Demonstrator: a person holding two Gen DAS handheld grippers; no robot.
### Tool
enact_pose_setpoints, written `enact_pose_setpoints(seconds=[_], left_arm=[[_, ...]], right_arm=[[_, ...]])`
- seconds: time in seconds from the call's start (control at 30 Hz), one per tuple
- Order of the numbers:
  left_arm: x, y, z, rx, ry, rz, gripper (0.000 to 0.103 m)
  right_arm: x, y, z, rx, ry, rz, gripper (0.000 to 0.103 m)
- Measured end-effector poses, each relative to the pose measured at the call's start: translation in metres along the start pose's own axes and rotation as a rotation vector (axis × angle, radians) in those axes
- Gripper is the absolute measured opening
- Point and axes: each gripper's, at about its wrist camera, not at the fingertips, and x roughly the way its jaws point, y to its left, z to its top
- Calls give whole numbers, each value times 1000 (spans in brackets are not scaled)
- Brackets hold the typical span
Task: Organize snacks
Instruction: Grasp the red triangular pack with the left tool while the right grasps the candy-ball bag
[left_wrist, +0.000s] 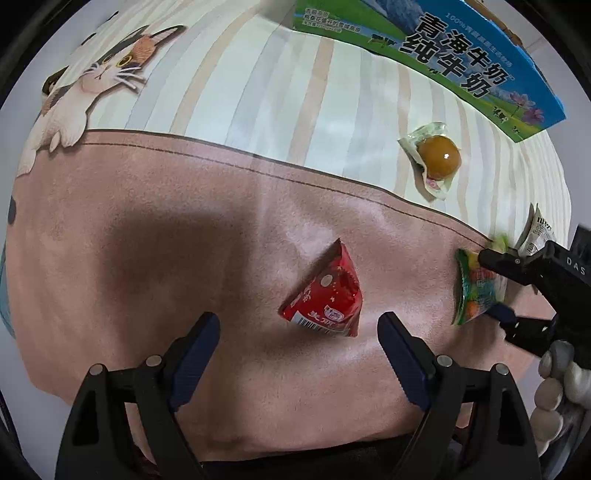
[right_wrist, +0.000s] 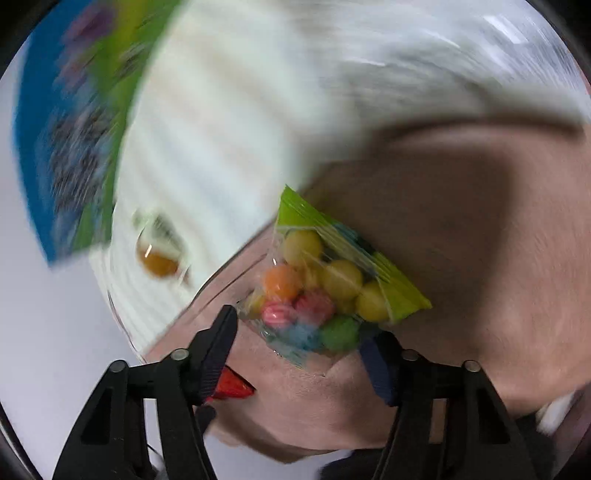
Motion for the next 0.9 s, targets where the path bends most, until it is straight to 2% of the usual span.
enact_pose_setpoints(seconds=[0.1, 0.2, 0.27, 0.3, 0.33, 0.37, 0.4, 0.43, 0.47, 0.53, 0.57, 0.67, 0.83, 0.9], left_arm=[[7, -2, 1, 11, 9, -9, 87], [20, -4, 3, 24, 41, -29, 87], [29, -9, 5, 29, 60, -46, 87], [33, -13, 6, 31, 64, -56, 87], [37, -16, 8, 25, 68, -88, 87], [40, -17, 10, 18, 72, -113, 83], [46, -17, 12, -6, 77, -137, 77], [50, -19, 12, -12, 82, -135, 63], [53, -20, 13, -9, 82, -115, 53], [52, -19, 15, -1, 68, -94, 43], [52, -18, 14, -2, 66, -92, 42], [51, -14, 16, -8, 65, -91, 41], [50, -16, 19, 9, 70, -80, 41], [54, -17, 22, 9, 78, -81, 41]], right_arm=[[6, 33, -8, -224, 1, -121, 63], [13, 72, -22, -497, -45, -311, 62], [17, 85, -29, -585, -56, -376, 62], [18, 87, -29, -567, -44, -356, 64], [20, 84, -28, -514, -19, -299, 67], [23, 75, -23, -438, 15, -232, 74], [28, 65, -18, -351, 44, -185, 75], [30, 59, -15, -308, 49, -167, 75], [32, 59, -13, -293, 40, -164, 75], [33, 60, -11, -272, 15, -170, 75], [35, 63, -8, -267, -5, -184, 73], [33, 71, -1, -342, -43, -257, 60], [41, 96, -41, -662, 4, -419, 55], [42, 94, -53, -702, 30, -432, 56]])
